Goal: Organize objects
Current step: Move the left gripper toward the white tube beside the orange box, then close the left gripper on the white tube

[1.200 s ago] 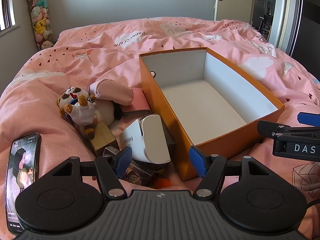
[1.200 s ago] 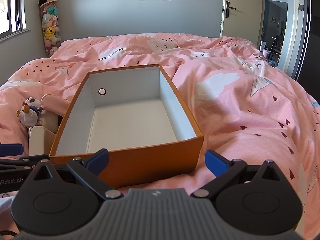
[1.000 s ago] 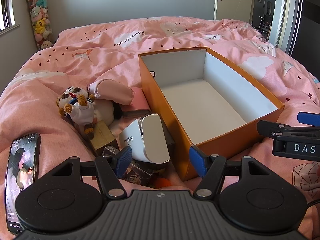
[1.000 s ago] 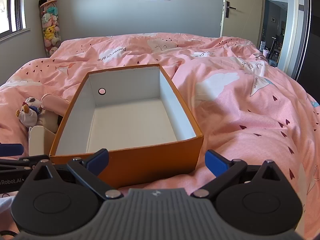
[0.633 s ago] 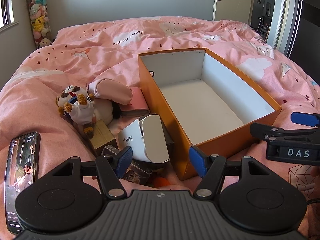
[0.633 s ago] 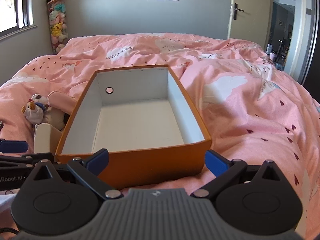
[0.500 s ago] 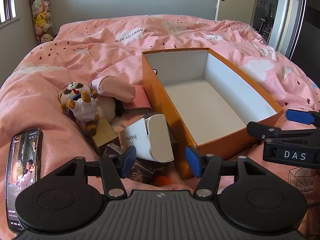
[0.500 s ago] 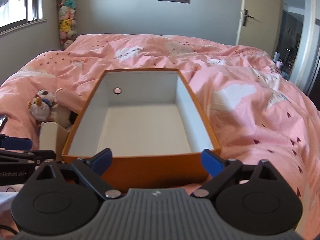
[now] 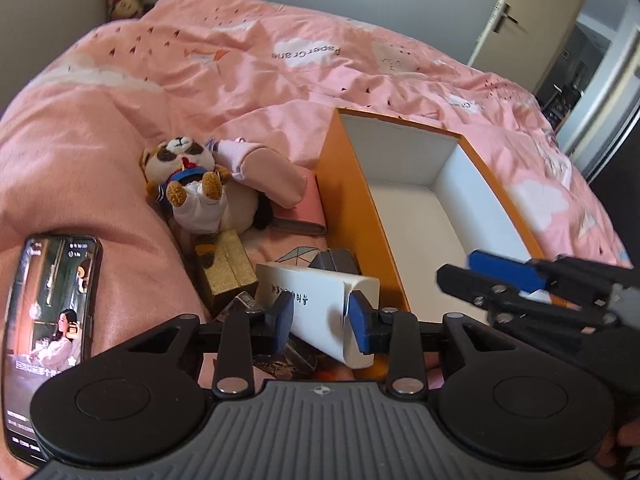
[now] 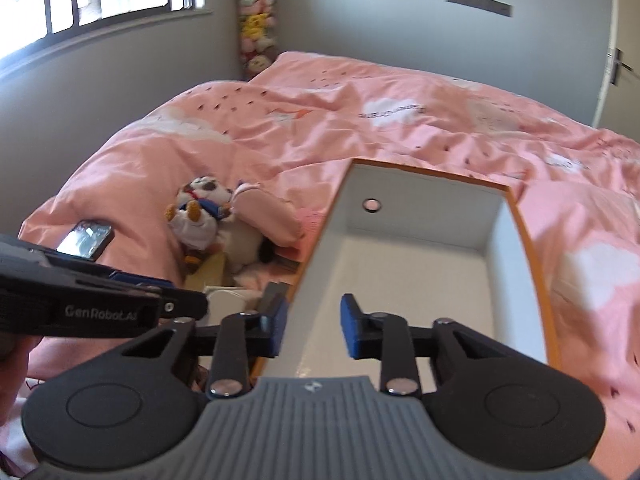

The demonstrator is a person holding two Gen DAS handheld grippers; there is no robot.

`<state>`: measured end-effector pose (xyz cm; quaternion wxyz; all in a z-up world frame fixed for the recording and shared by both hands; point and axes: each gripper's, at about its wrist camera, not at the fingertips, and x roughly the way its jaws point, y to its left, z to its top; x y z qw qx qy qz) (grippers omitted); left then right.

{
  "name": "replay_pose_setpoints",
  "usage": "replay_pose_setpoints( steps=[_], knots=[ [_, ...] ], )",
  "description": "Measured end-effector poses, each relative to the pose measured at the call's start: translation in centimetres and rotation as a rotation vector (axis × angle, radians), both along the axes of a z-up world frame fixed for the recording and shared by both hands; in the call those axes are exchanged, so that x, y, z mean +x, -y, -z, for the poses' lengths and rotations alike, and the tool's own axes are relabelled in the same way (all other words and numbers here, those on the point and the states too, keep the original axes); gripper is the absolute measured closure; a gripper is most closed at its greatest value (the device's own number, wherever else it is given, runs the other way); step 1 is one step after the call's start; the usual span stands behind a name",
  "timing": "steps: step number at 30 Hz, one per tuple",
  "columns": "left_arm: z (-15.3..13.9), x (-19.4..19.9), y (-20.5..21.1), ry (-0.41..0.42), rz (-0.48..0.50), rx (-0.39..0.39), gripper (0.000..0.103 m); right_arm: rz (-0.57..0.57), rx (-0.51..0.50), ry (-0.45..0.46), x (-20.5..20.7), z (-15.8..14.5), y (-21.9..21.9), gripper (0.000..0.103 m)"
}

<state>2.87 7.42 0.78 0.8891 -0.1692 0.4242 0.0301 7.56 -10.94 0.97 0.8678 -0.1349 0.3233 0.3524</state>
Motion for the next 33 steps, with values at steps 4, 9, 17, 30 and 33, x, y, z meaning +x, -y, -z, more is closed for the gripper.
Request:
replay_pose_setpoints(
  steps=[4,9,17,30,33],
  knots=[
    [0.2,1.4,-1.3,-0.028,-0.031,-0.102,0.063,-0.066,-0.045,-0.007,0.8,0.6,-2.2,0.087],
    [0.4,3.1,-2.5,-0.070,-0.055,-0.166,0.061,-0.134,-0.078,-0.030,0.9,1.0,-3.8,0.092],
    [2.2,5.2,-4.6,-0.209,-0.067,-0.231,0.053,-0.209,-0.081,-0.130,0.8,1.6,-5.4,0.097],
    [6.4,6.6,-5.4,-0.374,-0.087,-0.311,0.051,-0.245,-0.182,-0.179,1.5,3.5,-6.7,0.096],
    [6.6,6.9,-5.2,-0.374,-0.089,-0.313,0.051,-0.239,-0.194,-0.181,1.8,3.7,-6.6,0.095]
  ],
)
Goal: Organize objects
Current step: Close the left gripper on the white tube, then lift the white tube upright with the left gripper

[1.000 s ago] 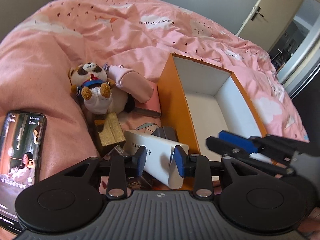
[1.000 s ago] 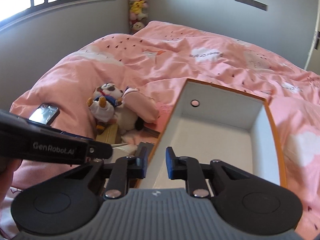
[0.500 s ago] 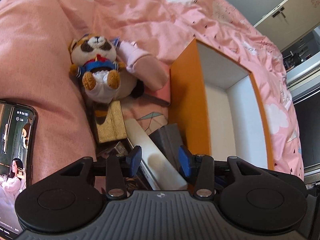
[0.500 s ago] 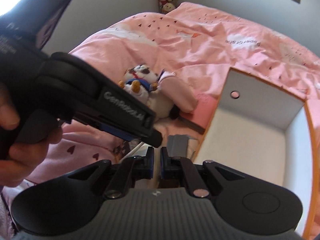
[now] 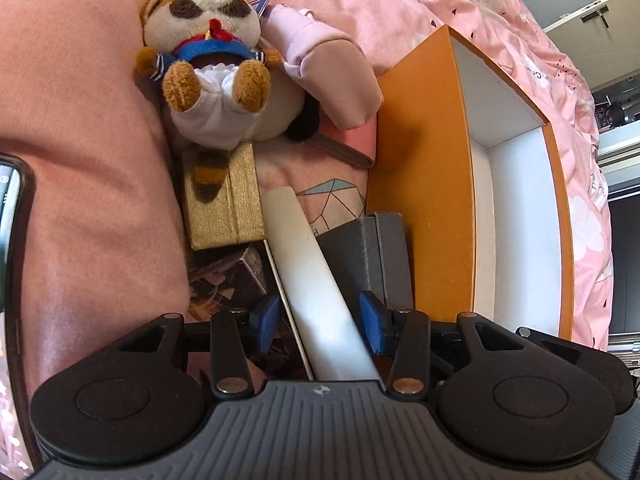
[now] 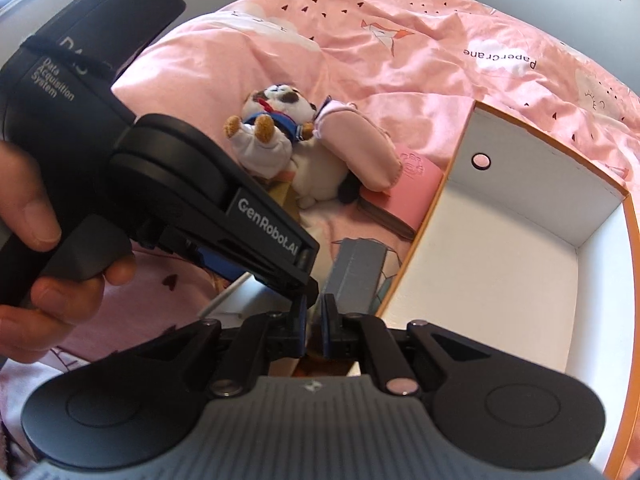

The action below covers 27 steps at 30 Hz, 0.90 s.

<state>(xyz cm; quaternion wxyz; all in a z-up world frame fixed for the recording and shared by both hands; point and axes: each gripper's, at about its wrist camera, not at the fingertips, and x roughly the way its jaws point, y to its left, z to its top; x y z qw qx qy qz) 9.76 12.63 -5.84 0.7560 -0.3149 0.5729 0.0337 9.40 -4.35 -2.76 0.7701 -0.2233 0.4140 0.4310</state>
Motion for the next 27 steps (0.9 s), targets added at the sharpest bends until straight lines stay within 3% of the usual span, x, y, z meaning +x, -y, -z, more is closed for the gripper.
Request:
replay_pose_setpoints(
  steps=[13,20,27],
  knots=[
    [0.2,-0.8,0.4,0.051,0.064,0.043,0.063,-0.015,0.007,0.022,0.1,-0.5,0.4,0.092],
    [-3.5,-3.0,1.4,0.190,0.128,0.214,0.071,-0.008,0.014,0.043,0.3,-0.7,0.4,0.087],
    [-7.1,-4.7,1.2,0.275,0.145,0.399,0.071,-0.024,0.066,0.021,0.4,-1.2,-0.3,0.087]
  ],
)
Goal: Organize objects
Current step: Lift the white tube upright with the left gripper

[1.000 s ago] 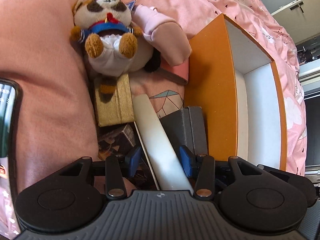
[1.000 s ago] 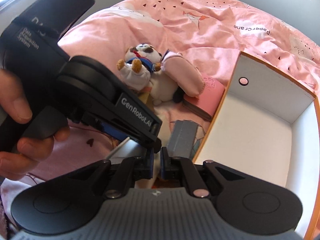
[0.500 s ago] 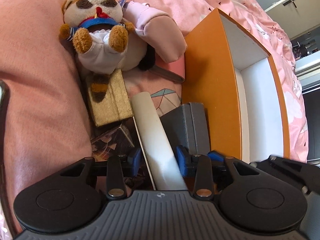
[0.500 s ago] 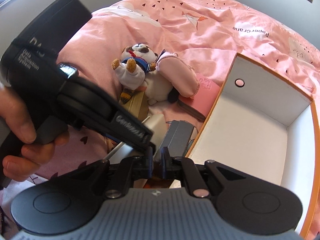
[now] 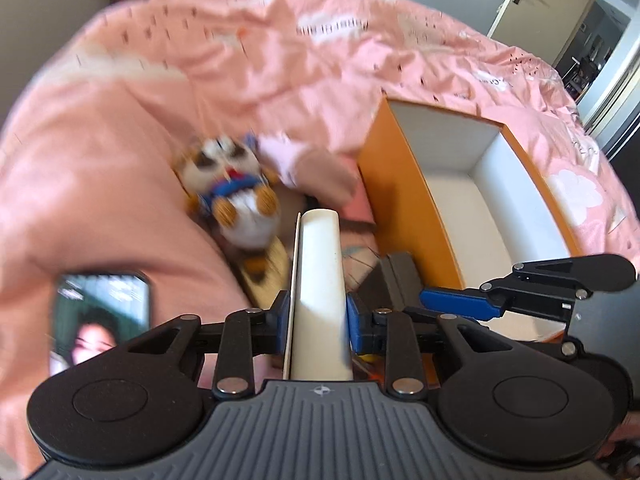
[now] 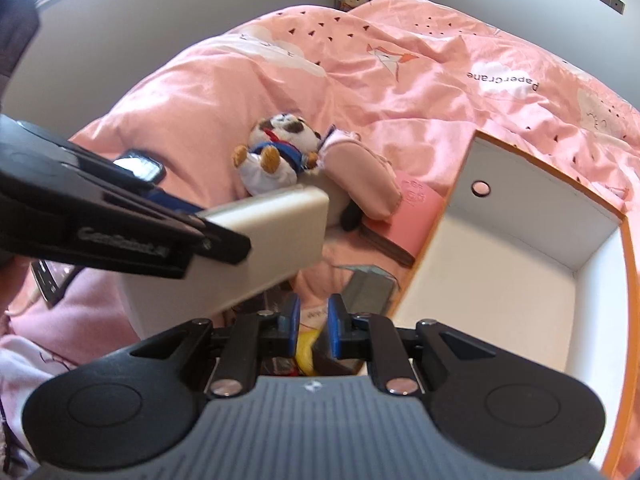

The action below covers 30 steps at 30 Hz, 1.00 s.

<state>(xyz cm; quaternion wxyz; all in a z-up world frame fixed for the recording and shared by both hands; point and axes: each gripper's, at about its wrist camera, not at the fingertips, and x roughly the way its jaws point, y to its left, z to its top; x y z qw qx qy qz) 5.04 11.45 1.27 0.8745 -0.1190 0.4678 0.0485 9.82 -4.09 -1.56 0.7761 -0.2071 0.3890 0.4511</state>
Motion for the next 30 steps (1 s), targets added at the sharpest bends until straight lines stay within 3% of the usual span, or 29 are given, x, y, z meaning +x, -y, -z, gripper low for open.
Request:
replay_pose_setpoints(
  steps=[3,4,12,15,19,24,30],
  knots=[
    [-0.2,-0.2,0.6,-0.007,0.025,0.101,0.071,-0.004,0.018,-0.039,0.3,0.1,-0.7,0.087],
    [0.1,0.0,0.5,-0.028,0.030,0.102,0.071,-0.002,0.017,-0.052,0.5,0.3,-1.0,0.087],
    [1.5,1.8,-2.1,-0.148,0.008,-0.055,0.068,-0.017,0.047,-0.126,1.3,1.5,-2.2,0.087],
    [2.2,3.2,-3.0,-0.188,0.008,-0.091,0.049,-0.044,0.050,-0.138,1.2,2.1,-2.5,0.087],
    [3.6,5.4,-4.5,-0.241,-0.003,-0.179,0.045,-0.037,0.037,-0.131,1.4,2.8,-2.9,0.088],
    [4.7,7.2,-4.5,-0.270,0.022,-0.125,0.040,-0.033,0.028,-0.132,2.1,3.1,-2.8,0.090],
    [5.6,7.8,-3.4,-0.297,0.094,-0.134,0.038,-0.056,-0.041,-0.066,1.9,3.0,-3.3,0.093]
  ],
)
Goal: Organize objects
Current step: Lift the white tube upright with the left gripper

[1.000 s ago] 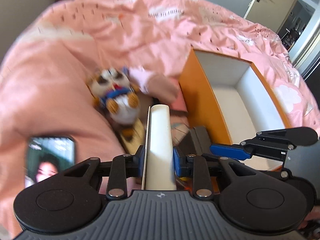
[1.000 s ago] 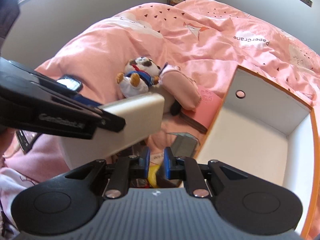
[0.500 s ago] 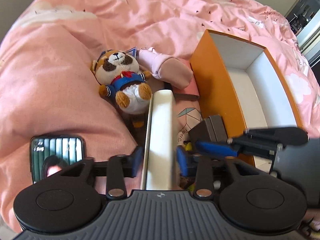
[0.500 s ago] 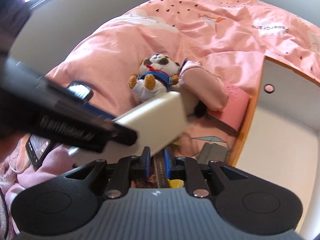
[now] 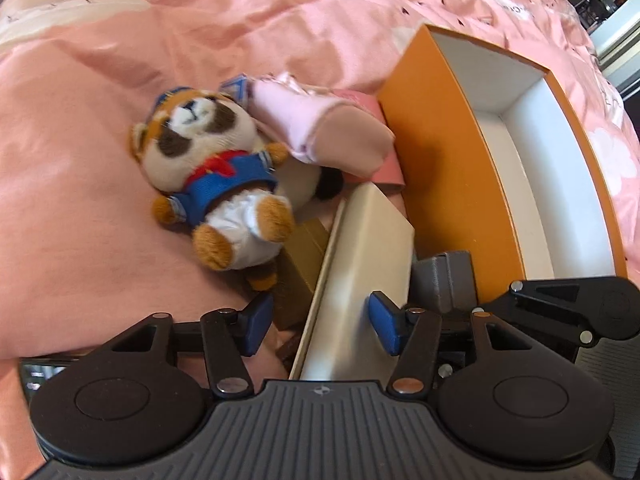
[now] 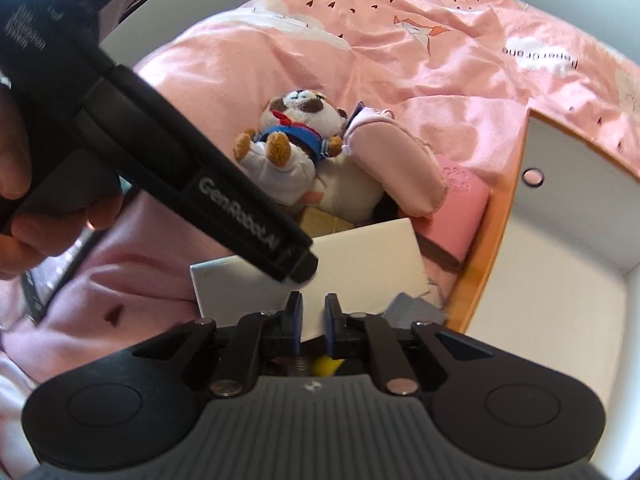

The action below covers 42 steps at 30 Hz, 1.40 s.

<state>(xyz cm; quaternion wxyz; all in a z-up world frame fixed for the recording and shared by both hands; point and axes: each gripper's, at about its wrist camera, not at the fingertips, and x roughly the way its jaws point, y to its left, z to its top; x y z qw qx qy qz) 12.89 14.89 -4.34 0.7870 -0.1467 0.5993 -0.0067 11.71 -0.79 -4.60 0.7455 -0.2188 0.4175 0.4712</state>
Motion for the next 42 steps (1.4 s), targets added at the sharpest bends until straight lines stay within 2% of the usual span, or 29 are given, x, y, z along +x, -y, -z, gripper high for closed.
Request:
replay_pose_setpoints(
  steps=[4,7,12,15,19,22,24,25,30,32,36,42],
  knots=[
    [1.0,0.5,-0.2,-0.018,-0.031,-0.070,0.040,-0.033,-0.031,0.036,-0.2,-0.3,0.3,0.093],
    [1.2,1.1,-0.4,0.001,-0.038,-0.104,0.040,-0.033,-0.073,0.084,-0.3,-0.5,0.6,0.092],
    [1.3,2.4,-0.1,-0.020,-0.029,-0.054,0.040,-0.018,-0.077,0.099,1.0,-1.2,1.2,0.093],
    [1.4,2.3,0.0,-0.052,-0.020,-0.076,0.040,-0.021,-0.089,0.127,1.5,-1.2,0.8,0.093],
    [2.1,1.7,-0.3,-0.091,-0.045,-0.139,0.042,-0.025,-0.086,0.121,1.9,-1.2,0.5,0.093],
    [2.7,1.5,-0.7,-0.096,-0.093,-0.196,0.048,-0.033,-0.087,0.131,1.9,-1.2,0.4,0.093],
    [2.4,1.4,-0.8,-0.081,-0.109,-0.210,0.055,-0.037,-0.097,0.158,1.8,-1.3,0.4,0.093],
    [2.2,1.4,-0.9,-0.070,-0.113,-0.219,0.064,-0.039,-0.105,0.174,1.7,-1.3,0.5,0.093],
    [2.8,2.5,-0.9,-0.089,-0.117,-0.260,0.067,-0.055,-0.099,0.168,2.1,-2.0,0.9,0.093],
    [3.2,3.4,-0.9,-0.097,-0.119,-0.287,0.064,-0.057,-0.103,0.181,2.1,-2.0,0.9,0.093],
    [3.5,4.4,-0.1,-0.092,-0.099,-0.264,0.064,-0.050,-0.102,0.173,2.2,-1.8,0.8,0.092],
    [3.3,4.5,1.3,-0.030,-0.075,-0.213,0.063,-0.049,-0.103,0.147,2.2,-1.3,0.7,0.092]
  ],
)
